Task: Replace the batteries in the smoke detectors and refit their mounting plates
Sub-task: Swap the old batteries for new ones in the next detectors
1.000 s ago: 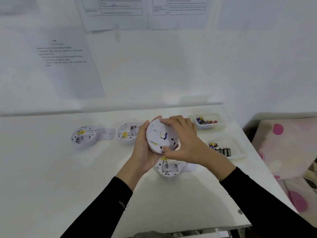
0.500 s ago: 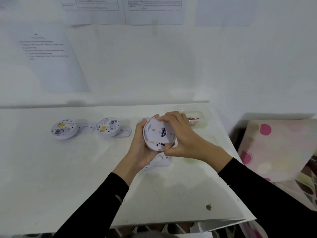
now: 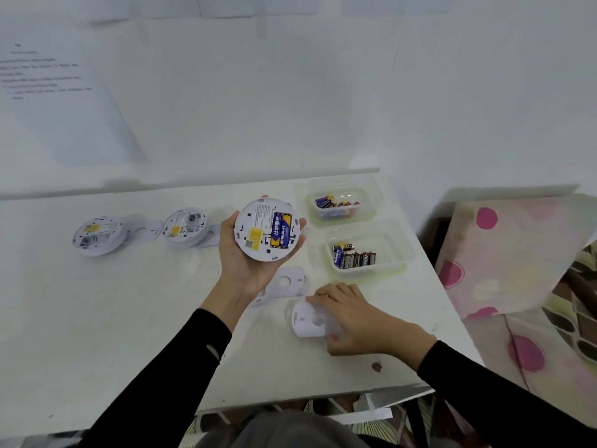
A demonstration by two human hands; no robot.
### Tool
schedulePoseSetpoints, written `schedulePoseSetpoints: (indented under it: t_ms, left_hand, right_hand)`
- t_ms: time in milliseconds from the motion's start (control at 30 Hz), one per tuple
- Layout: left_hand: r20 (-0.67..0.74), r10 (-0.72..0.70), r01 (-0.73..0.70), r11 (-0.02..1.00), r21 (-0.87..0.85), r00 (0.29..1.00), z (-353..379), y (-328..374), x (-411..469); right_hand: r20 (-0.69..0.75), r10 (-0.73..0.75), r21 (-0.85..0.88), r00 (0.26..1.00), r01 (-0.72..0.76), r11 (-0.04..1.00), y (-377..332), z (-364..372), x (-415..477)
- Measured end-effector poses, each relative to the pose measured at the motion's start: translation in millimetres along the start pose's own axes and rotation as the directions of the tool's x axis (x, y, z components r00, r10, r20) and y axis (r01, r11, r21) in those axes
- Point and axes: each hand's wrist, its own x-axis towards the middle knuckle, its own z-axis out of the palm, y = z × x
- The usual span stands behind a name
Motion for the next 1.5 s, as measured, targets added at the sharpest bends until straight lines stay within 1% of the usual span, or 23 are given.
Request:
schedulePoseSetpoints:
  t_ms: [100,200,233,267,300,333,367,400,433,467,500,633,833,1033,1133,1233,1267,1300,1367,1400,1433,1467,1500]
  left_hand:
    - [0.034,-0.005,0.006,0.999,-0.039,0.999,6.5,-4.4,2.3]
    - [0.059,0.000,0.001,1.000,-0.029,0.998,11.3,-4.2,6.8]
    - [0.062,0.004,-0.002,1.000,-0.028,0.998,12.5,-3.7,8.1]
    - [0.066,0.009,-0.007,1.000,-0.028,0.998,13.8,-3.0,9.7]
    - [0.067,0.013,-0.011,1.000,-0.023,0.998,15.5,-2.2,11.2]
    - [0.066,0.015,-0.015,1.000,-0.013,0.998,17.1,-1.8,12.7]
    - [0.066,0.016,-0.016,1.000,0.000,0.998,19.2,-1.9,14.3]
    - [0.065,0.015,-0.015,1.000,0.010,0.998,21.0,-2.5,15.8]
    - [0.061,0.013,-0.014,1.000,0.015,0.998,23.4,-3.7,17.1]
    - [0.054,0.014,-0.014,1.000,0.014,0.998,25.8,-5.4,18.6]
    - [0.046,0.014,-0.015,1.000,0.009,0.999,28.2,-7.4,20.0]
    - [0.021,0.028,-0.029,1.000,0.012,0.999,37.7,-13.4,25.0]
    - [-0.040,0.054,-0.052,0.997,0.059,0.998,40.3,-19.0,32.1]
    - [-0.067,0.064,-0.057,0.994,0.091,0.996,38.4,-21.5,36.8]
    - [-0.081,0.063,-0.056,0.994,0.095,0.995,35.0,-21.4,40.2]
    - [-0.074,0.066,-0.060,0.995,0.083,0.995,33.2,-20.3,41.6]
    - [-0.078,0.066,-0.060,0.995,0.075,0.995,32.4,-19.9,41.8]
    - [-0.084,0.065,-0.060,0.996,0.062,0.994,31.5,-19.6,41.4]
    - [-0.094,0.061,-0.058,0.998,0.033,0.994,28.5,-18.2,41.2]
    - [-0.090,0.059,-0.057,0.998,0.022,0.994,26.2,-17.6,41.4]
    - [-0.085,0.058,-0.058,0.998,0.006,0.995,24.5,-17.2,41.5]
    - [-0.080,0.055,-0.056,0.998,-0.012,0.995,23.3,-16.7,41.0]
    - [-0.076,0.054,-0.056,0.998,-0.025,0.996,22.9,-16.5,40.8]
  right_hand:
    - [0.020,0.015,0.003,1.000,-0.015,1.000,3.6,8.3,2.9]
    - [0.023,-0.005,0.006,1.000,0.005,1.000,4.4,7.9,2.8]
    - [0.001,-0.027,0.049,1.000,0.026,0.998,2.3,1.9,2.5]
    - [-0.067,-0.062,0.135,0.996,0.071,0.988,-1.6,-8.3,2.7]
    - [-0.180,-0.092,0.226,0.979,0.133,0.965,-6.3,-21.5,4.5]
    - [-0.332,-0.098,0.281,0.938,0.197,0.939,-11.0,-36.9,7.6]
    - [-0.487,-0.067,0.301,0.871,0.239,0.923,-14.2,-53.0,12.3]
    - [-0.603,-0.008,0.311,0.798,0.244,0.919,-16.1,-69.7,18.2]
    - [-0.673,0.056,0.323,0.737,0.225,0.919,-16.6,-85.3,25.6]
    - [-0.706,0.103,0.330,0.701,0.197,0.923,-16.1,-98.8,33.5]
    - [-0.714,0.126,0.329,0.688,0.171,0.929,-14.7,-109.0,41.2]
    - [-0.686,0.144,0.305,0.713,0.102,0.947,-9.9,-123.9,61.1]
    - [-0.694,0.200,0.245,0.692,-0.034,0.969,-11.2,-127.3,73.1]
    - [-0.648,0.231,0.380,0.726,0.045,0.924,-8.1,-133.0,69.2]
    - [-0.643,0.197,0.397,0.740,0.103,0.912,-8.9,-137.4,62.8]
    - [-0.568,0.170,0.490,0.805,0.165,0.856,-6.8,-141.2,55.6]
    - [-0.538,0.191,0.553,0.821,0.173,0.815,-4.2,-141.3,53.6]
    - [-0.529,0.236,0.632,0.815,0.193,0.751,-0.5,-140.8,51.8]
    - [-0.542,0.401,0.777,0.739,0.259,0.573,12.9,-136.8,50.2]
    - [-0.536,0.499,0.814,0.681,0.262,0.518,20.7,-133.6,50.0]
    - [-0.523,0.572,0.828,0.632,0.219,0.516,29.9,-128.2,50.3]
    - [-0.493,0.608,0.829,0.623,0.123,0.546,38.9,-121.1,50.2]
    - [-0.435,0.608,0.813,0.664,-0.001,0.583,46.8,-112.8,50.1]
